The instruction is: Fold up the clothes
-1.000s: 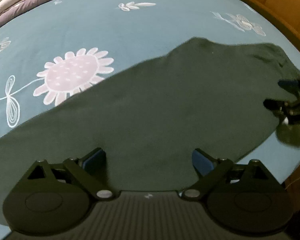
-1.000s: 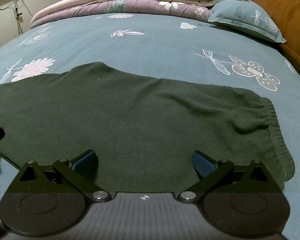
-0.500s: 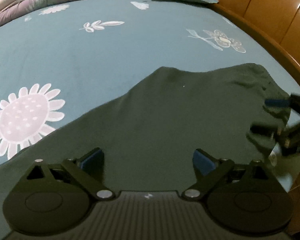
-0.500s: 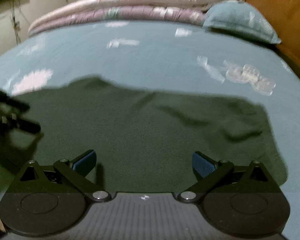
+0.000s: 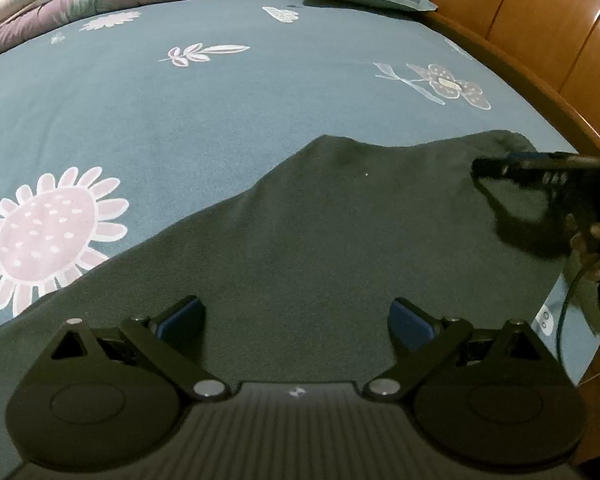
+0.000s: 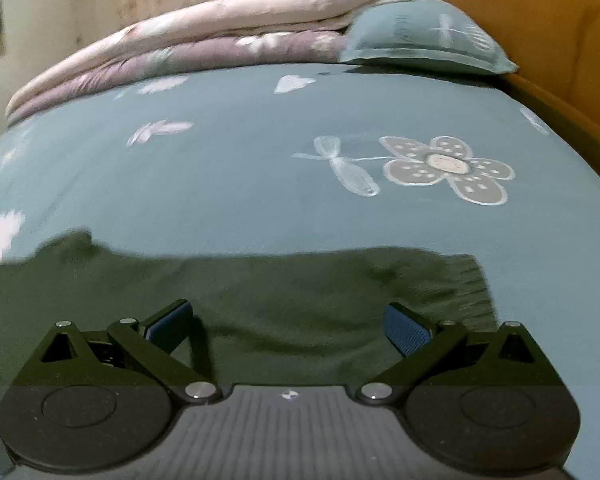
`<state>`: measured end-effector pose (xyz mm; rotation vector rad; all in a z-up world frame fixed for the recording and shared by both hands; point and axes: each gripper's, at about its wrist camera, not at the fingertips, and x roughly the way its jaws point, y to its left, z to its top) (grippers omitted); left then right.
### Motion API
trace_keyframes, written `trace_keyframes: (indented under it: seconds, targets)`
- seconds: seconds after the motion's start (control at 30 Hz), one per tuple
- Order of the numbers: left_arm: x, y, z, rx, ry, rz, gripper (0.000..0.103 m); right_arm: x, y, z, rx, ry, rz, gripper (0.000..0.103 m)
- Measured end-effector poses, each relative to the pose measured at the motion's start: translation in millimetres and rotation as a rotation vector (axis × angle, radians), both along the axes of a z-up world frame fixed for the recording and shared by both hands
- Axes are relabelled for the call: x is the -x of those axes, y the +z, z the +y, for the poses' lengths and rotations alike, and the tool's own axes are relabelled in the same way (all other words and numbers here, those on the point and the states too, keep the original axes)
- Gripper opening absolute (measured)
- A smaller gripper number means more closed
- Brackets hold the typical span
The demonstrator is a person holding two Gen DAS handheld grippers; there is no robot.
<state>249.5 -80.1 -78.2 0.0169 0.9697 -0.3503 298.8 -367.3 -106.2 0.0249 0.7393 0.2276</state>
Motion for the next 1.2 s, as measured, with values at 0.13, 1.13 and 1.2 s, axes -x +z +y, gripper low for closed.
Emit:
trace_keyframes:
  seconds: [0.13,1.13,1.2]
  targets:
    - [0,-1,-2,-0.005,0.002,-0.001,0.102,5,11,14,-0.076,0.121,-0.002,0.103]
    - [26,-5,-6,-0.156,-0.047,0.022,0.102,47,-19,48,0.105,0.186,0.054,0.103]
    - [29,-6,0,-0.131,-0.039,0.003,0.102,46,-19,50,0.115,0.180,0.053,0.103]
